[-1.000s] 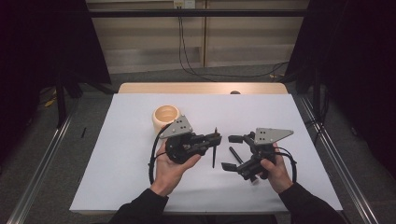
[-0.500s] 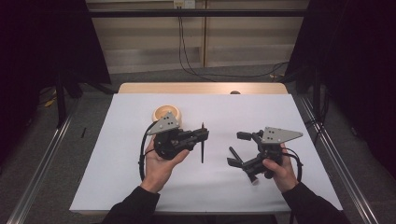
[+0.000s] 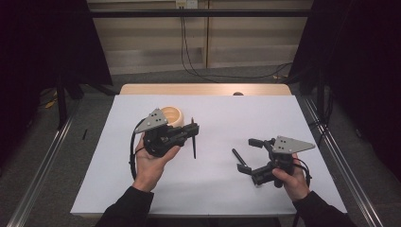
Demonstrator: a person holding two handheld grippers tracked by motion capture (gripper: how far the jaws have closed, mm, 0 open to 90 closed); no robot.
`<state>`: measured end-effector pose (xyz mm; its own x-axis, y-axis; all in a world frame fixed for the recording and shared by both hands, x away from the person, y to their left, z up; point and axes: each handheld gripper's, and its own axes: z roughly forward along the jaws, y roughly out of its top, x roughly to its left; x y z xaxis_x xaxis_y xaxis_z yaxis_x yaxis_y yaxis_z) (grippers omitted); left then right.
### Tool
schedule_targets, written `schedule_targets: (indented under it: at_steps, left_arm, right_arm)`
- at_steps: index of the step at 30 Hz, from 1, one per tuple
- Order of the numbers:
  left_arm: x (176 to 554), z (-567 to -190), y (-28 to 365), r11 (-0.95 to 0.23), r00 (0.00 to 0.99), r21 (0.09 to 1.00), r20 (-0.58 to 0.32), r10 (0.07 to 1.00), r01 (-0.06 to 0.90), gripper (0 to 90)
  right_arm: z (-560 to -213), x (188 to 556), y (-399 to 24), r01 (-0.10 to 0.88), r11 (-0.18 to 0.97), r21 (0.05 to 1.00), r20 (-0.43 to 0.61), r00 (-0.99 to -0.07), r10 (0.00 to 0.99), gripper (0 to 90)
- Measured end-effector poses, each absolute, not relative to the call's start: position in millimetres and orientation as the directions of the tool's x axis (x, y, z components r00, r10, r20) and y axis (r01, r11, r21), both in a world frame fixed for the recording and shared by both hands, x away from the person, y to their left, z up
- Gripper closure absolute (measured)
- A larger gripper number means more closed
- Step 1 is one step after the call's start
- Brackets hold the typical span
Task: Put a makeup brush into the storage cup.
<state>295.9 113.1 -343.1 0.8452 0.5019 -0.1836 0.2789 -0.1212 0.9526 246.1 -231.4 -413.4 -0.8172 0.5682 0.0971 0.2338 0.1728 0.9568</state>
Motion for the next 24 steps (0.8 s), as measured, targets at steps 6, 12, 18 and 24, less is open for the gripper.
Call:
schedule_targets:
  at_steps: [6,12,18,24]
  left_arm:
    - [297.7,-342.9,116.6,-0.136,0.833,0.951,-0.168,0.527,0.278,83.9]
    - [305.0,-345.6,123.0,-0.119,0.827,0.953,-0.177,0.533,0.280,83.9]
    - [311.4,-342.9,130.9,-0.110,0.802,0.950,-0.179,0.570,0.291,83.9]
    - [318.6,-344.2,137.4,-0.107,0.788,0.949,-0.180,0.589,0.297,83.9]
  right_arm:
    - [-417.3,241.7,-237.8,0.243,0.168,0.955,0.097,-0.795,0.598,2.2]
    - [-419.0,235.3,-247.6,0.256,0.167,0.952,0.098,-0.774,0.625,2.3]
    - [-422.3,230.3,-257.9,0.280,0.156,0.947,0.117,-0.754,0.646,1.8]
    - [-424.0,221.8,-264.4,0.291,0.149,0.945,0.120,-0.732,0.671,1.7]
